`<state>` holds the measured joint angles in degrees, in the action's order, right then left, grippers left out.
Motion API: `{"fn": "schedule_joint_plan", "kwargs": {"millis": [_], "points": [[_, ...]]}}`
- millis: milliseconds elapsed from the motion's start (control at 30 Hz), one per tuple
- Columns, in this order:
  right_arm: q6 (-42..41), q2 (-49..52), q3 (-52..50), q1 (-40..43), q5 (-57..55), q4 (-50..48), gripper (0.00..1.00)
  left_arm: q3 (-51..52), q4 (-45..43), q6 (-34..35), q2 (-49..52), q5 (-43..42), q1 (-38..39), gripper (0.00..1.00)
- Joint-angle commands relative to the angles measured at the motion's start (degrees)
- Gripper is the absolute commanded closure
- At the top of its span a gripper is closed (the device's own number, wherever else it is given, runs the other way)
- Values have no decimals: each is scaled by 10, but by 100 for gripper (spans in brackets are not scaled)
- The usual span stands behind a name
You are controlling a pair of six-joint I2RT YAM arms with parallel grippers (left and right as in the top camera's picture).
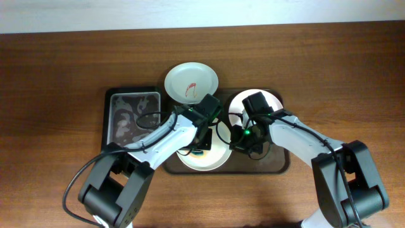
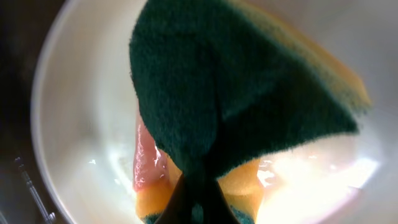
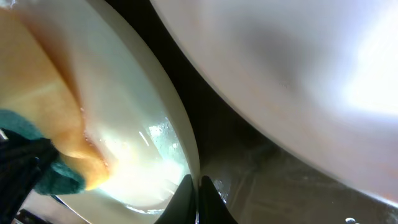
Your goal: Clean dirty plates on tray and stack at the side
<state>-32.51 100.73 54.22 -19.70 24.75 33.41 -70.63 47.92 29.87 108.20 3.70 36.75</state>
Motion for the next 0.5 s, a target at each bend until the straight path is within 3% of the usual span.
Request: {"fn": "schedule_joint_plan", "kwargs": {"millis": [0,133,267,300,333,367,467], "points": [[7,7,-6,17,-56,23,96,13,36,10,7,53,-36,100],[7,7,-6,17,-56,24,96,-18,36,9,-30,51,-65,100],[7,7,-6,17,-55,24,96,-37,41,3,-151,63,-90,100],[7,7,-6,17,-55,24,84,-37,53,0,-163,62,-112,100],[7,7,-6,17,-55,22,65,-37,64,-21,-165,62,-135,100],[8,7,-6,17,-55,22,66,-35,70,-26,-165,62,-159,100],[10,7,-6,-6,-56,22,86,-31,71,-32,-164,56,-201,100]]}}
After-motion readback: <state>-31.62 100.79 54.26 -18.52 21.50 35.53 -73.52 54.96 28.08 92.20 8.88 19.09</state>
